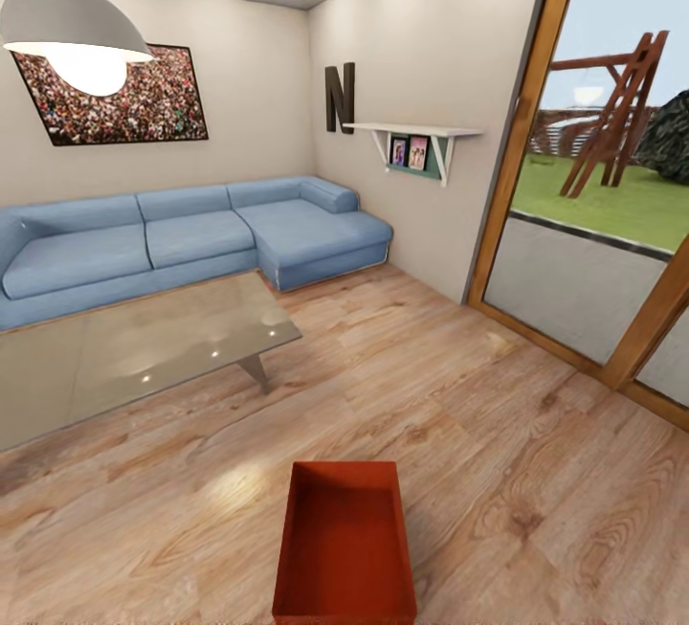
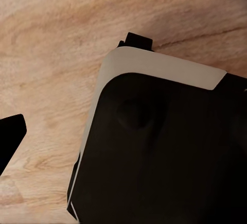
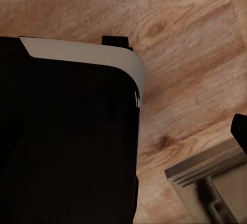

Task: Move the two storage containers from the living room to the garage. In the garage, place one container on the floor and stack the other container on top of it (either order is fine).

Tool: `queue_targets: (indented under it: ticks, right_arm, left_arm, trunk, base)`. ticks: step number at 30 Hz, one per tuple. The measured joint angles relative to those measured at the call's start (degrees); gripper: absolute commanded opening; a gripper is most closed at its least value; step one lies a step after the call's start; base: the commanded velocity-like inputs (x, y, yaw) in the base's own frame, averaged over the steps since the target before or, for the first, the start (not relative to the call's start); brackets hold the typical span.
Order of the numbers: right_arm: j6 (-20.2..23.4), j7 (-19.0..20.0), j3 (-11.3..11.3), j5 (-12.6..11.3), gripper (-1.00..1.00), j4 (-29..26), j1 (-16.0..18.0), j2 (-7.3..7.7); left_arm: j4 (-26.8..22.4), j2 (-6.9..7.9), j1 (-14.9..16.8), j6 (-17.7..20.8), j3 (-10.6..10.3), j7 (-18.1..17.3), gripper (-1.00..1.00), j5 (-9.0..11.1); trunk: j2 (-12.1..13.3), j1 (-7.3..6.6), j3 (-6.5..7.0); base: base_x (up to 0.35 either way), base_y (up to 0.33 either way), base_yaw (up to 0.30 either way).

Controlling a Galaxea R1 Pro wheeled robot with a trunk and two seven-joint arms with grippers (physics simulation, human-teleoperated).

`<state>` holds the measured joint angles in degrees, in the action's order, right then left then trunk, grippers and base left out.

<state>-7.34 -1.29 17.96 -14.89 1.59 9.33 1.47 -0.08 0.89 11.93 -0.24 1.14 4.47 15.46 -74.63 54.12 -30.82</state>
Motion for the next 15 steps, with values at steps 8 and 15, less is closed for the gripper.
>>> queue_targets:
  ticks: [8,15]
  right_arm:
    - [-0.07,0.00,-0.14,-0.07,1.00,0.00,0.01,0.01]
    - [-0.07,0.01,-0.15,-0.09,1.00,0.00,0.01,0.01]
  left_arm:
    - [0.00,0.00,0.00,0.00,0.00,0.00,1.00,0.00]
    - [0.00,-0.06,0.00,0.00,0.00,0.00,1.00,0.00]
  trunk:
    - [0.00,0.00,-0.73]
    - [0.00,0.00,-1.36]
  base:
    - [0.000,0.000,0.000]
    - [0.000,0.000,0.000]
